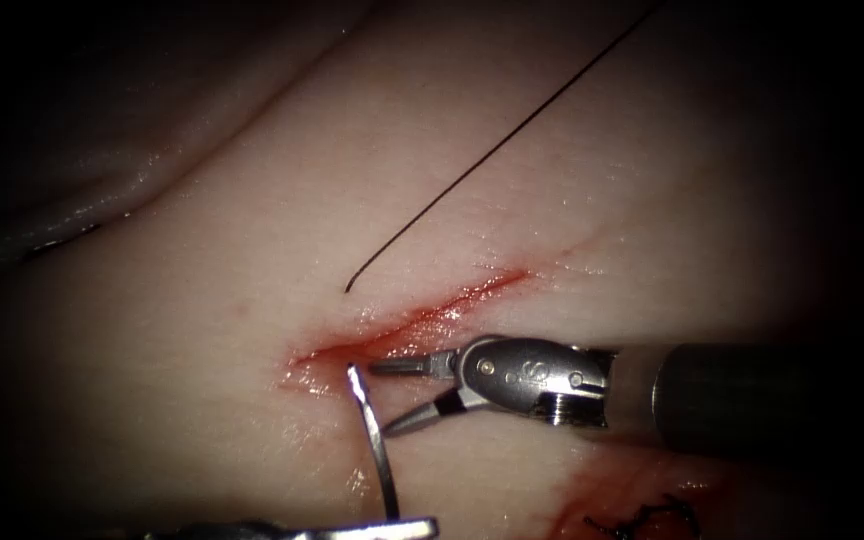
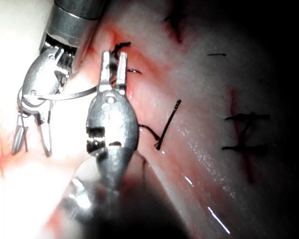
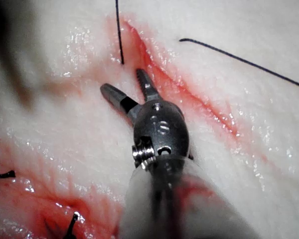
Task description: Wound Closure
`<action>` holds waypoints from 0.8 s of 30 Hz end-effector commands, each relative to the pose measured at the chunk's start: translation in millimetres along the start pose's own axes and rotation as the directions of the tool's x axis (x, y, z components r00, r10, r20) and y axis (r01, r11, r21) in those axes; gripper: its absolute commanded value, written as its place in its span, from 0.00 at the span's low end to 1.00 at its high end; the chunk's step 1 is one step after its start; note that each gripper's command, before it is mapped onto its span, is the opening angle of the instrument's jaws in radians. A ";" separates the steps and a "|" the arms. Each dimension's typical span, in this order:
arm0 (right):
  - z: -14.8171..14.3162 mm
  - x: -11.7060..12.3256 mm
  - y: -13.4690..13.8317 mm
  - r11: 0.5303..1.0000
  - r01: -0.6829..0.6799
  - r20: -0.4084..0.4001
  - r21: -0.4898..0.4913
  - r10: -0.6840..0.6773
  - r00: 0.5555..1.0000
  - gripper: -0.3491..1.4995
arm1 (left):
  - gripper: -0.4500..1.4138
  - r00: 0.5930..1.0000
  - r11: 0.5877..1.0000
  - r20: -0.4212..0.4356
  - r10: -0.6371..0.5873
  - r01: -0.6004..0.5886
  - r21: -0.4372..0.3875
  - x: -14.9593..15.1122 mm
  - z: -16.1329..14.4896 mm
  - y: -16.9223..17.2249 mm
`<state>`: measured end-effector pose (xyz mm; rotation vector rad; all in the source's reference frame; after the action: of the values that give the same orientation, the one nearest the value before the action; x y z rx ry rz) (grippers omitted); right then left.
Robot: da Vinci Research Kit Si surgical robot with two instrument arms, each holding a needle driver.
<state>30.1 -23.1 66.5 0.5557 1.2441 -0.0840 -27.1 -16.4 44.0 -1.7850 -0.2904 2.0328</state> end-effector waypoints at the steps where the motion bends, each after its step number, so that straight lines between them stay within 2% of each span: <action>1: 1.0 -0.5 0.0 1.000 -0.007 0.006 -0.003 0.007 1.000 0.41 | 0.00 1.000 1.000 0.009 0.011 -0.011 0.013 -0.6 0.4 0.3; 14: 1.0 -0.6 0.1 0.999 -0.042 0.018 -0.008 0.042 0.999 0.39 | 0.00 0.977 0.969 0.145 0.156 -0.180 0.168 1.3 -3.3 -1.4; 24: 0.4 1.4 0.2 0.996 -0.081 0.009 -0.031 0.081 0.997 0.45 | 0.00 0.952 0.929 0.224 0.211 -0.266 0.259 1.6 -5.7 -3.1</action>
<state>30.2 -22.2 65.0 0.5752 1.2054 0.0077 -20.6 -13.1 42.3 -1.5030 0.1865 2.2818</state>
